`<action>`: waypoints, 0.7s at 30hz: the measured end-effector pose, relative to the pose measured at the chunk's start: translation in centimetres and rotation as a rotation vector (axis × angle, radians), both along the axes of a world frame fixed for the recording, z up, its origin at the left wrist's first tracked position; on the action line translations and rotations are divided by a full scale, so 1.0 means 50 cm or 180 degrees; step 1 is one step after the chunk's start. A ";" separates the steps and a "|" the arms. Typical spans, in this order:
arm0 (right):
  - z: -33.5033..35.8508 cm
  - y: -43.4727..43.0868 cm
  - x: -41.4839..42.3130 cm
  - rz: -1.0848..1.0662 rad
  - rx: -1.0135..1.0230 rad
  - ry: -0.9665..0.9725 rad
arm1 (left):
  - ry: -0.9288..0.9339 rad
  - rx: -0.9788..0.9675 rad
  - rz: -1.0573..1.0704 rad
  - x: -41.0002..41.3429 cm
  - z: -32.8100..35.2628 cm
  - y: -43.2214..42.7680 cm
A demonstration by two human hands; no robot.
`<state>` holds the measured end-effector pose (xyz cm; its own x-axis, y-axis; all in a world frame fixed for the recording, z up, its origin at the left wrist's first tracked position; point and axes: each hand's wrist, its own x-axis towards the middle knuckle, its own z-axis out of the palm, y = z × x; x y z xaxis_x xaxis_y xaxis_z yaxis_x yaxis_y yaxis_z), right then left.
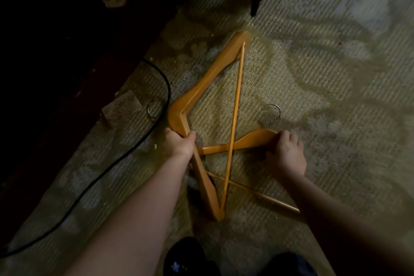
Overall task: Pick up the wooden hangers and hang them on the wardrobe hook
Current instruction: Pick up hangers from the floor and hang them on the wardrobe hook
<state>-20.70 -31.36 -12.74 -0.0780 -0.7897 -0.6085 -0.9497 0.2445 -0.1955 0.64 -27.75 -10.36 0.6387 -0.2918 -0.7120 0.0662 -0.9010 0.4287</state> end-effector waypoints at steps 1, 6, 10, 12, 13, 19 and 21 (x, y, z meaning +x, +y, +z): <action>-0.002 -0.003 -0.002 0.0039 0.0041 0.0004 | 0.0131 -0.0030 0.0129 0.004 -0.001 -0.002; 0.028 0.013 -0.015 -0.0094 0.0185 -0.0283 | 0.0428 -0.0584 0.0811 0.020 0.018 0.007; 0.079 0.045 -0.037 0.0057 0.0544 -0.0801 | 0.0820 -0.0783 0.1097 0.017 0.084 0.043; 0.112 0.066 -0.050 -0.0387 0.0838 -0.1404 | 0.0939 -0.0806 0.1114 0.008 0.124 0.078; 0.133 0.077 -0.053 -0.0718 0.0958 -0.1684 | 0.0946 -0.0789 0.1091 0.005 0.145 0.094; 0.278 0.123 -0.068 -0.0845 0.0852 -0.1753 | 0.0703 -0.0623 0.0442 -0.006 0.286 0.164; 0.335 0.126 -0.078 -0.0639 0.0776 -0.1574 | 0.0767 -0.0556 0.0179 -0.006 0.358 0.178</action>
<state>-24.60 -25.05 3.99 0.1278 -0.6214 -0.7730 -0.6906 0.5036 -0.5191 0.32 -18.85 7.56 0.4760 -0.3922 -0.7871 0.2325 -0.8070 0.5428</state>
